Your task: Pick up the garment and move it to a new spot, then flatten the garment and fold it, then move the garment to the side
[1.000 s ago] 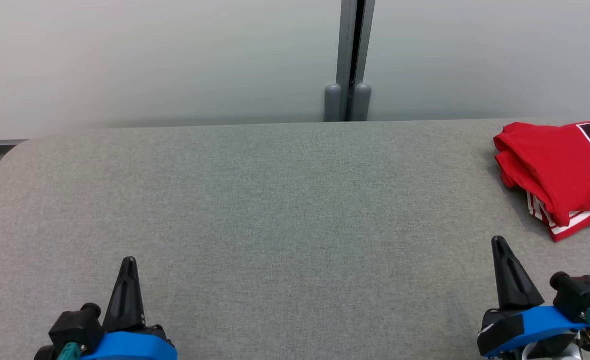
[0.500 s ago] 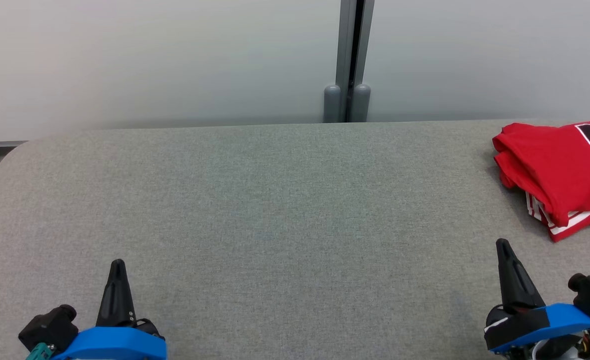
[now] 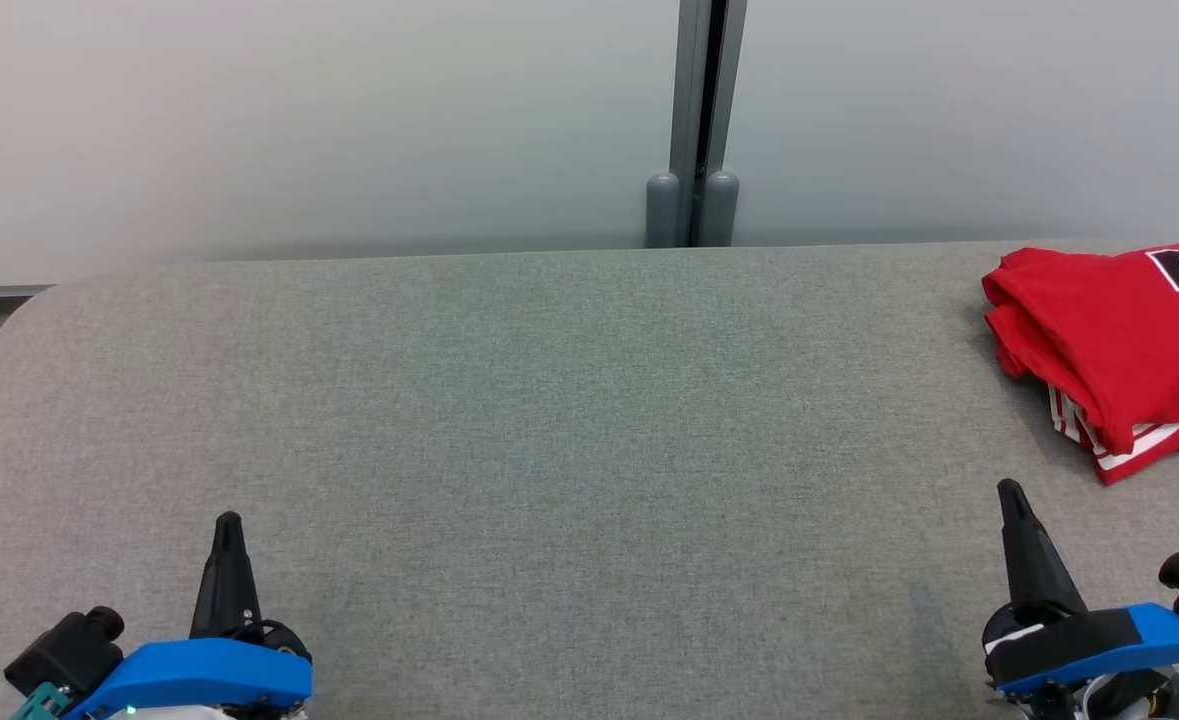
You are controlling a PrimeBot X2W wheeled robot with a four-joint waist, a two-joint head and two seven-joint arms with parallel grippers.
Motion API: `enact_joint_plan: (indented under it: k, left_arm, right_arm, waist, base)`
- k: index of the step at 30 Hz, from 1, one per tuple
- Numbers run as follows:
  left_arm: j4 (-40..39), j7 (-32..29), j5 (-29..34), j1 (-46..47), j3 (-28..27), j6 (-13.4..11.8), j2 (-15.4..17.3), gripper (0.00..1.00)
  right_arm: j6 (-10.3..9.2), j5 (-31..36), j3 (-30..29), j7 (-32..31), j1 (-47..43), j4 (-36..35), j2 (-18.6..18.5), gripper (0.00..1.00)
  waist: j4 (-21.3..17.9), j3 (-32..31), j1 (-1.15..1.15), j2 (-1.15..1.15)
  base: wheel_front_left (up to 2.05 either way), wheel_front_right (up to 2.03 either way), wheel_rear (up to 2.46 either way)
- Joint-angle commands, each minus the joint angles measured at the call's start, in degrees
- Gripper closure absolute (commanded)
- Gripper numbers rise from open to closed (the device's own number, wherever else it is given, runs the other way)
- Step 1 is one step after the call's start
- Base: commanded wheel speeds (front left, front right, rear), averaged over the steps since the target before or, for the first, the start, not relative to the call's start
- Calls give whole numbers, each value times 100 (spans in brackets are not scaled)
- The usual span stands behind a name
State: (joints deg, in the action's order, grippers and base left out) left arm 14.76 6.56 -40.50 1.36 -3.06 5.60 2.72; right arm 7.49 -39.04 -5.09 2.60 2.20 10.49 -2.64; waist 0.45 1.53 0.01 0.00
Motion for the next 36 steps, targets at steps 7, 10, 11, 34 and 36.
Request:
enact_joint_plan:
  k: [7, 10, 11, 34, 36]
  left_arm:
    - [-87, -173, -695, 206, -76, 37, 16, 100]
    - [-88, -234, -920, 220, -91, 48, 16, 100]
    - [-88, -250, -995, 223, -95, 51, 16, 100]
    - [-87, -622, -2448, 328, -183, 104, 19, 100]
    - [-88, -655, -2565, 340, -192, 110, 19, 100]
  right_arm:
    - [0, -730, -36, -119, 201, -5, -26, 100]
    - [0, -964, -42, -162, 214, 11, -26, 100]
    - [0, -1038, -43, -173, 215, 16, -27, 100]
    - [1, -2526, -82, -436, 297, 134, -31, 100]
    - [1, -2655, -85, -457, 301, 145, -30, 100]
  waist:
    - [-4, -11, 0, 0]
    - [-5, -15, 0, 0]
    - [-6, -17, 0, 0]
    - [-16, -49, 0, 0]
    - [-17, -52, 0, 0]
  base:
    - [0, 0, 0]
    - [0, 0, 0]
    - [0, 0, 0]
    - [0, 0, 0]
    - [0, 0, 0]
